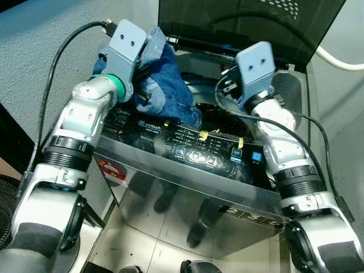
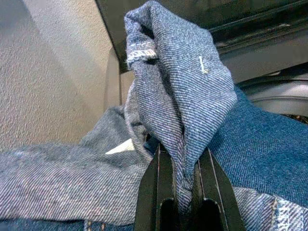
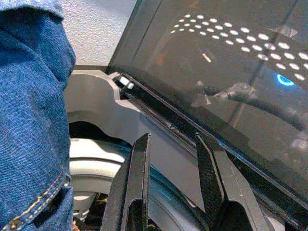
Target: Clothes washing
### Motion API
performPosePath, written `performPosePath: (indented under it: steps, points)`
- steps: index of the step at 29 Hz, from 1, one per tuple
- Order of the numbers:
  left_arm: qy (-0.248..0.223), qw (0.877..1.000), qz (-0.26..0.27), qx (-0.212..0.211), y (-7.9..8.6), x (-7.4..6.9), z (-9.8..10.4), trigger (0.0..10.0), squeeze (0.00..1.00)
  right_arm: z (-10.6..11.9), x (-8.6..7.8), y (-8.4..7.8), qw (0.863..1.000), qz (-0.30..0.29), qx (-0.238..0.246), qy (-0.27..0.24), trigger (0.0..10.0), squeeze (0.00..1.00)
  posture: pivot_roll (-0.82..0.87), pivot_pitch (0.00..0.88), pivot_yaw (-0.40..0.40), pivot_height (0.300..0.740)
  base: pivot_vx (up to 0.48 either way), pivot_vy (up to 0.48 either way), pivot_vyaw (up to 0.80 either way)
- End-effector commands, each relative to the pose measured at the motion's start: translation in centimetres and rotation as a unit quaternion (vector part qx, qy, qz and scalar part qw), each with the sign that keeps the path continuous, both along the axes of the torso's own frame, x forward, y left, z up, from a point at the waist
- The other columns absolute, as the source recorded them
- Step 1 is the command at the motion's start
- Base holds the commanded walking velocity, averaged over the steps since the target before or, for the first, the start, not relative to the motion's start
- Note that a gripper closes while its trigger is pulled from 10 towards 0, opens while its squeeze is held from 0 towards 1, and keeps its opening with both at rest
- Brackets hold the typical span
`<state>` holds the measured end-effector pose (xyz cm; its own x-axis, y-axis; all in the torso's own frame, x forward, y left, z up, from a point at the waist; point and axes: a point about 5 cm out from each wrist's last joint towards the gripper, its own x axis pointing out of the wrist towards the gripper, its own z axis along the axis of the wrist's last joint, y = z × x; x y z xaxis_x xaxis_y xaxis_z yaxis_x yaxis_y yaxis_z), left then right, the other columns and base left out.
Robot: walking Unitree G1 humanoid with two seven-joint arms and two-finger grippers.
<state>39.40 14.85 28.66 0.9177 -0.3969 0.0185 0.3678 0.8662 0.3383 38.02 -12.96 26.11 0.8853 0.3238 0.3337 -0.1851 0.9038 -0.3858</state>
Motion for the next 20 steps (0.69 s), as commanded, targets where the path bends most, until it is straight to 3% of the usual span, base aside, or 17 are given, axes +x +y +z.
performPosePath:
  steps: [1,2,3,4,5,6,7,8,10,14,17,18,19,20]
  points:
    - [0.008,1.0,0.017,-0.011,1.0,0.3,-0.3,10.0,0.08,0.7,-0.1,-0.5,0.999,-0.005,0.028,-0.018,10.0,0.0,0.07,0.091,0.005,0.74,0.0,0.0,0.0]
    - [0.008,1.0,0.017,-0.011,1.0,0.3,-0.3,10.0,0.08,0.7,-0.1,-0.5,0.999,-0.005,0.028,-0.018,10.0,0.0,0.07,0.091,0.005,0.74,0.0,0.0,0.0]
    - [-0.028,0.999,0.012,-0.033,1.2,0.3,0.9,10.0,1.0,1.9,-0.4,-0.7,0.995,-0.004,0.079,-0.053,10.0,0.0,0.07,0.101,0.008,0.74,0.0,0.0,0.0]
    - [-0.028,0.999,0.012,-0.033,1.2,0.3,0.9,10.0,1.0,1.9,-0.4,-0.7,0.995,-0.004,0.079,-0.053,10.0,0.0,0.07,0.101,0.008,0.74,0.0,0.0,0.0]
    - [-0.075,0.996,0.004,-0.052,1.0,0.4,2.3,10.0,1.0,3.1,-0.9,-1.0,0.988,-0.005,0.126,-0.091,10.0,0.0,0.07,0.104,0.011,0.74,0.0,0.0,0.0]
    - [-0.075,0.996,0.004,-0.052,1.0,0.4,2.3,10.0,1.0,3.1,-0.9,-1.0,0.988,-0.005,0.126,-0.091,10.0,0.0,0.07,0.104,0.011,0.74,0.0,0.0,0.0]
    - [-0.121,0.991,0.009,-0.051,0.8,0.5,3.8,10.0,1.0,3.9,-1.4,-1.4,0.98,-0.007,0.158,-0.122,10.0,0.0,0.07,0.106,0.016,0.74,0.0,0.0,0.0]
    - [-0.121,0.991,0.009,-0.051,0.8,0.5,3.8,10.0,1.0,3.9,-1.4,-1.4,0.98,-0.007,0.158,-0.122,10.0,0.0,0.07,0.106,0.016,0.74,0.0,0.0,0.0]
    - [-0.172,0.984,0.016,-0.035,0.4,0.8,5.6,10.0,1.0,4.7,-2.2,-1.7,0.971,-0.013,0.18,-0.157,10.0,0.0,0.06,0.108,0.024,0.74,0.0,0.0,0.0]
    - [-0.198,0.979,0.041,-0.011,0.3,1.1,6.1,10.0,1.0,5.4,-2.9,-2.5,0.965,-0.054,0.16,-0.201,10.0,0.0,0.05,0.112,0.032,0.74,0.0,0.0,0.0]
    - [-0.192,0.98,0.045,0.002,0.3,1.2,5.9,10.0,1.0,5.1,-2.8,-2.0,0.972,-0.033,0.138,-0.189,10.0,0.0,0.05,0.112,0.034,0.74,0.0,0.0,0.0]
    - [-0.183,0.982,0.048,0.027,0.3,1.4,5.4,10.0,0.0,4.4,-2.7,-0.8,0.981,-0.006,0.085,-0.175,10.0,0.0,0.05,0.113,0.033,0.74,0.0,0.0,0.0]
    - [-0.183,0.982,0.048,0.027,0.3,1.4,5.4,10.0,0.0,4.4,-2.7,-0.8,0.981,-0.006,0.085,-0.175,10.0,0.0,0.05,0.113,0.033,0.74,0.0,0.0,0.0]
    - [-0.164,0.984,0.047,0.055,0.3,1.6,4.6,10.0,0.0,3.1,-2.4,0.5,0.99,0.033,0.041,-0.132,10.0,0.0,0.05,0.114,0.035,0.74,0.0,0.0,0.0]
